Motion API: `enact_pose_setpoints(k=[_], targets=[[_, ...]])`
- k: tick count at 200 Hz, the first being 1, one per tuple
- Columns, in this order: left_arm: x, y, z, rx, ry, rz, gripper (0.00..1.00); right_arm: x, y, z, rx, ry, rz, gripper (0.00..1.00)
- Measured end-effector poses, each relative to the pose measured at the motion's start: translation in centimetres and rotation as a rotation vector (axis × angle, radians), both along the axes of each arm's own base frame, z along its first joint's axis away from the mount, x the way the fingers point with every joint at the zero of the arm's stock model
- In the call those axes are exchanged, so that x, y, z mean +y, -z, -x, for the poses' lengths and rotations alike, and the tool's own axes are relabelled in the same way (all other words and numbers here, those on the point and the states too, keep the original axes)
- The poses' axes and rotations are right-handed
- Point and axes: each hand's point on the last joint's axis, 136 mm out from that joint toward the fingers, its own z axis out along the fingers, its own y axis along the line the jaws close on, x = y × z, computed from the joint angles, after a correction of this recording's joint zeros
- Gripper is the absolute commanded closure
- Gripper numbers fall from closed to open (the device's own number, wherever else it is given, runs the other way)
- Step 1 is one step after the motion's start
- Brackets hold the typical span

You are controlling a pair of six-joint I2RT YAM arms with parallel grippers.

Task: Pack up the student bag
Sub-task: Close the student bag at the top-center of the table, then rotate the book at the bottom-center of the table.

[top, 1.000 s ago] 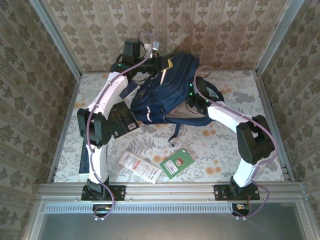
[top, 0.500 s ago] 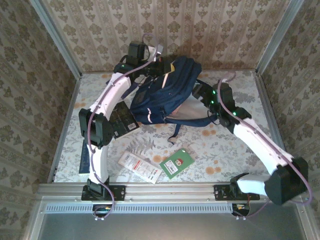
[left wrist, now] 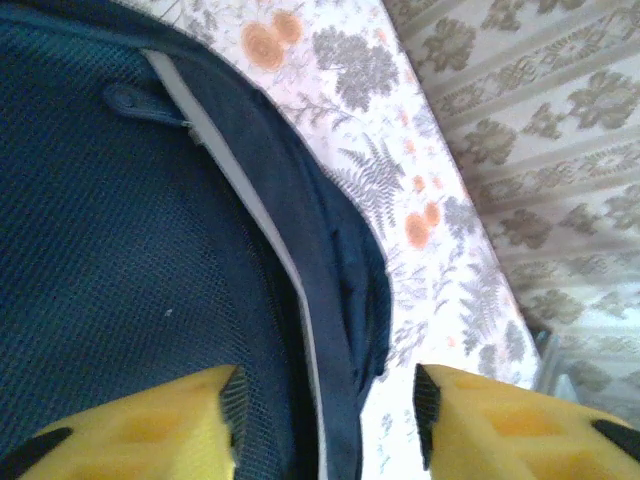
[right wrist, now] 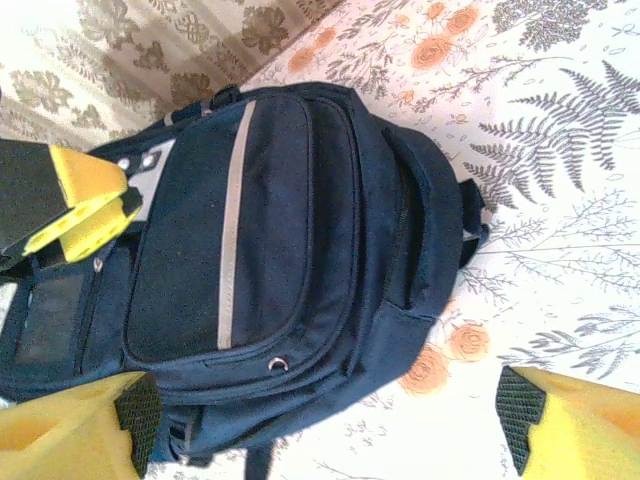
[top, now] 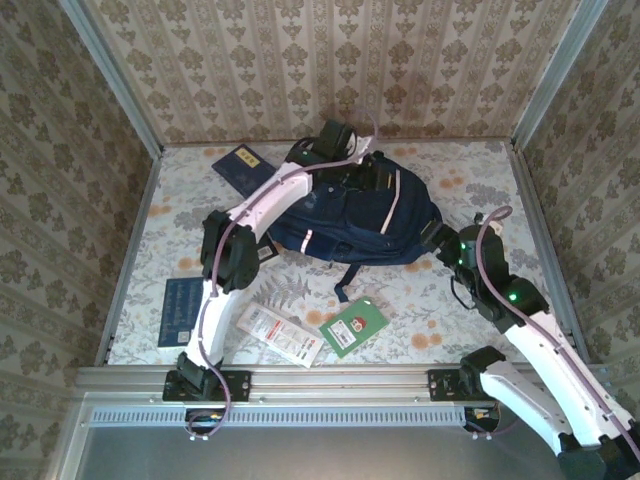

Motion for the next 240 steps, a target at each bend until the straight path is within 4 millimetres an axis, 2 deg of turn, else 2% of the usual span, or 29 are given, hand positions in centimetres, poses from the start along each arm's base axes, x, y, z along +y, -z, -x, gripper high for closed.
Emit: enact_pose_setpoints(k=[19, 38, 57, 69, 76, 93, 131, 147, 161, 173, 201, 240], targets=[[2.7, -0.7, 1.8, -0.018, -0.040, -0.040, 0.39, 0.8, 0.1, 1.0, 0.007, -0.069, 0.010, 0.14], [6.3, -4.0, 4.4, -0.086, -0.093, -0.039, 0.39, 2.6, 0.5, 1.9, 0.019, -0.174, 0.008, 0.15], [10.0, -7.9, 7.6, -0.175, -0.151, -0.003, 0.41, 4.9, 2.1, 3.1, 0.060, -0.301, 0.006, 0.16], [12.0, -9.0, 9.8, -0.215, -0.180, 0.023, 0.41, 6.5, 3.4, 4.2, 0.100, -0.387, 0.016, 0.16], [13.0, -8.7, 11.0, -0.216, -0.190, 0.024, 0.41, 7.5, 4.3, 4.9, 0.130, -0.442, 0.026, 0.16], [14.6, -6.0, 13.9, -0.178, -0.184, -0.010, 0.37, 9.7, 6.0, 6.8, 0.190, -0.561, 0.042, 0.16], [15.9, 6.2, 20.1, 0.046, -0.102, -0.204, 0.34, 13.0, 10.5, 10.5, 0.326, -0.741, -0.018, 0.16], [16.9, 9.6, 21.9, 0.117, -0.105, -0.252, 0.34, 13.7, 12.6, 11.6, 0.387, -0.765, -0.076, 0.15], [17.4, 11.4, 22.7, 0.151, -0.116, -0.268, 0.34, 14.1, 14.1, 12.3, 0.429, -0.777, -0.123, 0.15], [17.2, 12.1, 22.9, 0.161, -0.118, -0.269, 0.34, 14.4, 15.1, 12.8, 0.458, -0.778, -0.158, 0.15], [15.4, 13.4, 22.8, 0.177, -0.096, -0.249, 0.34, 15.1, 17.0, 13.4, 0.507, -0.771, -0.230, 0.15], [13.1, 17.3, 23.8, 0.247, -0.040, -0.288, 0.37, 15.6, 17.9, 13.2, 0.519, -0.742, -0.290, 0.16]])
